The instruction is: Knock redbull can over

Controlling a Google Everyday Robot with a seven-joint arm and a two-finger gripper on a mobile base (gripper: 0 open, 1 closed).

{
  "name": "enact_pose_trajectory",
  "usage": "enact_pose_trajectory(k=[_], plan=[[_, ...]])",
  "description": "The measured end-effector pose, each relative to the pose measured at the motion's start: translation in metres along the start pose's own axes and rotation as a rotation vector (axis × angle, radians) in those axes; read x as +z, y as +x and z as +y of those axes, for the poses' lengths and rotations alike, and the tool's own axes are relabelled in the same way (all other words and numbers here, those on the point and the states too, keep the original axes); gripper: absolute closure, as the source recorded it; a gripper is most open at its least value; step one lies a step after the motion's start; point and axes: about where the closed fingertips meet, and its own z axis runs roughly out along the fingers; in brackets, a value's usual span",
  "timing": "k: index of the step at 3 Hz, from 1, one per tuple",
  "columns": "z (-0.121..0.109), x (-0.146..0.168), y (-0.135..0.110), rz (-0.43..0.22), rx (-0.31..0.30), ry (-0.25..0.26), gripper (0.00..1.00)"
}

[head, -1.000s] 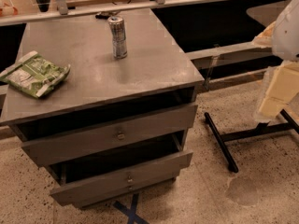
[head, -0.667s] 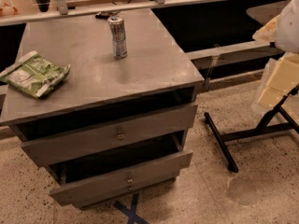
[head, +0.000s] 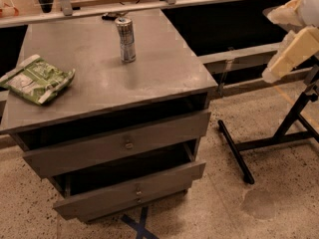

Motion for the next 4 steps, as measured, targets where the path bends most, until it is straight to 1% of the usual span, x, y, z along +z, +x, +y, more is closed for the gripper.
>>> enact_pose_trajectory(k=[1,2,3,4], plan=[[-0.031,0.015,-0.021,-0.177,-0.045,-0.015,0.0],[-0.041,0.017,-0.058,-0.316,-0.047,0.007,0.0],[-0.045,0.058,-0.087,-0.422,0.027,0.014,0.0],[-0.061,0.117,-0.124,-0.611,0.239,-0.059,0.0]])
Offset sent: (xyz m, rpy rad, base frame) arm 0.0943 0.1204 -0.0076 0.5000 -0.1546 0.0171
